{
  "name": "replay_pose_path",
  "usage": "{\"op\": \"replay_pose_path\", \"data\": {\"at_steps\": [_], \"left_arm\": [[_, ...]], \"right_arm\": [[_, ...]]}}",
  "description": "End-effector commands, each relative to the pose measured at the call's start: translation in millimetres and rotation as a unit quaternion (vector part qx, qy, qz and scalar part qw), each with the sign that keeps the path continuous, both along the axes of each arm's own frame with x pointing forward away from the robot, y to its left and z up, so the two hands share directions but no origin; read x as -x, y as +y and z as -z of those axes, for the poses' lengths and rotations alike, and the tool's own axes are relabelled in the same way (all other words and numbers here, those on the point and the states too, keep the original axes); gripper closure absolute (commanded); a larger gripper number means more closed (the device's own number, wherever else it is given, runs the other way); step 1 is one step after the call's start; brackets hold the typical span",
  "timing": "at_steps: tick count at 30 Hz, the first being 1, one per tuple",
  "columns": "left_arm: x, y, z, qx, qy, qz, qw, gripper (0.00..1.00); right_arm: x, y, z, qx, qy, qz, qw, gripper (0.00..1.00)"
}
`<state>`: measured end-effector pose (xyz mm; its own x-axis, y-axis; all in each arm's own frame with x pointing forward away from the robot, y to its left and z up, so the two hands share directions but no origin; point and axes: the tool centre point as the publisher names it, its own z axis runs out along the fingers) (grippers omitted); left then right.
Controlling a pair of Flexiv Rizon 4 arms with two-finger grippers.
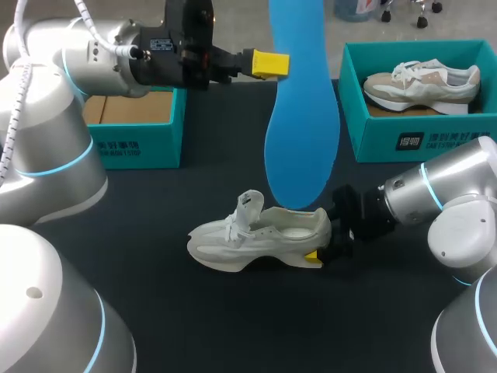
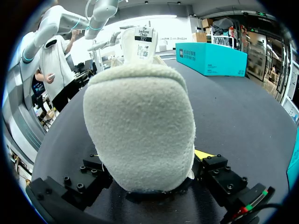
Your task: Take the shoe out of the shoebox, open the shoe tongue, remove and reinsert the insole, then place the shoe into the shoebox
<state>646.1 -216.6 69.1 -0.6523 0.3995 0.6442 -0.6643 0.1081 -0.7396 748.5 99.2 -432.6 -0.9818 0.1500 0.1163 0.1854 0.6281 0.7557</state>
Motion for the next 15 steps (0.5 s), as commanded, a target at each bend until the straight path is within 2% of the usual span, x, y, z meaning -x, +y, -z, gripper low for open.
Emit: {"op": "replay_pose_path", "data": {"at_steps": [1, 3, 6, 15], "left_arm": [[0.7, -0.2, 0.4, 0.000, 0.000, 0.000, 1.000, 1.00], [0.7, -0.2, 0.4, 0.000, 0.000, 0.000, 1.000, 1.00], [0.7, -0.2, 0.4, 0.000, 0.000, 0.000, 1.000, 1.00], [0.7, -0.2, 0.4, 0.000, 0.000, 0.000, 1.000, 1.00]], "right_arm": [[-0.2, 1.0, 3.6, 0.001, 0.000, 0.001, 1.000, 0.89], [-0.2, 1.0, 3.6, 0.001, 0.000, 0.001, 1.000, 0.91], [-0.2, 1.0, 3.6, 0.001, 0.000, 0.001, 1.000, 1.00], [-0.2, 1.0, 3.6, 0.001, 0.000, 0.001, 1.000, 0.98]]}}
